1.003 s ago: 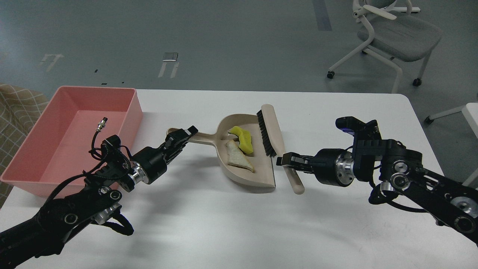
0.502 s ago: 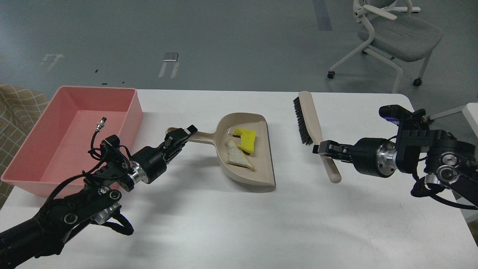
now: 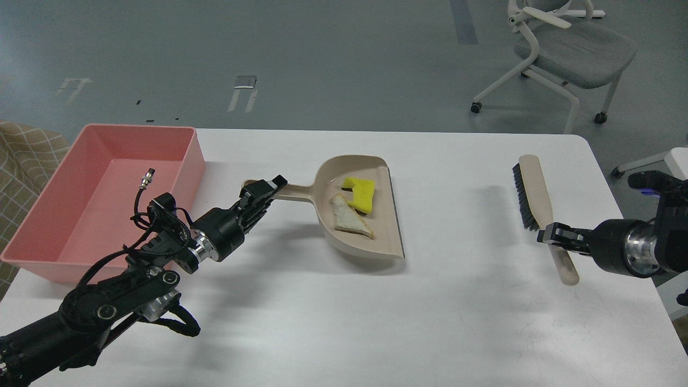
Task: Sweep and dump garbage into bin
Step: 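Move the brush away and set it down on the table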
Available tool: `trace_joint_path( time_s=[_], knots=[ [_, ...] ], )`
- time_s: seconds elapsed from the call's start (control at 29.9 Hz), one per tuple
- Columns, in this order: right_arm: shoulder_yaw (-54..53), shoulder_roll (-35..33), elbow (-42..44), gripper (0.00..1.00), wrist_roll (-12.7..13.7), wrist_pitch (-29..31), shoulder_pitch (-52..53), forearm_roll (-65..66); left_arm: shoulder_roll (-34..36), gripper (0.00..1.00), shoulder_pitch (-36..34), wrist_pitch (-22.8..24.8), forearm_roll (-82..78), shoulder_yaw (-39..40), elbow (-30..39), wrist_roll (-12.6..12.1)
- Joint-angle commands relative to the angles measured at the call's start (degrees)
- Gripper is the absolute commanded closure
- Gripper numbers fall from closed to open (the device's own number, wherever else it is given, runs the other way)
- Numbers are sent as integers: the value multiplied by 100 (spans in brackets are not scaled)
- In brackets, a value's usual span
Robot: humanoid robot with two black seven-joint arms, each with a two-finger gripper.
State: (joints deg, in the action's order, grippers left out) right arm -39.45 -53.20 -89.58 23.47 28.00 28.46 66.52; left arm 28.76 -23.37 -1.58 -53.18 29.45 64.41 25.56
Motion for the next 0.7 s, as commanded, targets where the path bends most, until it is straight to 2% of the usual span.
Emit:
trace_joint_path(
  time_s=[0.0, 0.67],
  knots=[
    [-10, -207, 2, 100, 0, 0, -87, 2, 24, 79, -1, 0, 0, -1, -7, 2],
    [-36, -50, 213, 100, -9, 0, -315, 19, 60, 79, -10, -9, 0, -1, -7, -7]
  ],
)
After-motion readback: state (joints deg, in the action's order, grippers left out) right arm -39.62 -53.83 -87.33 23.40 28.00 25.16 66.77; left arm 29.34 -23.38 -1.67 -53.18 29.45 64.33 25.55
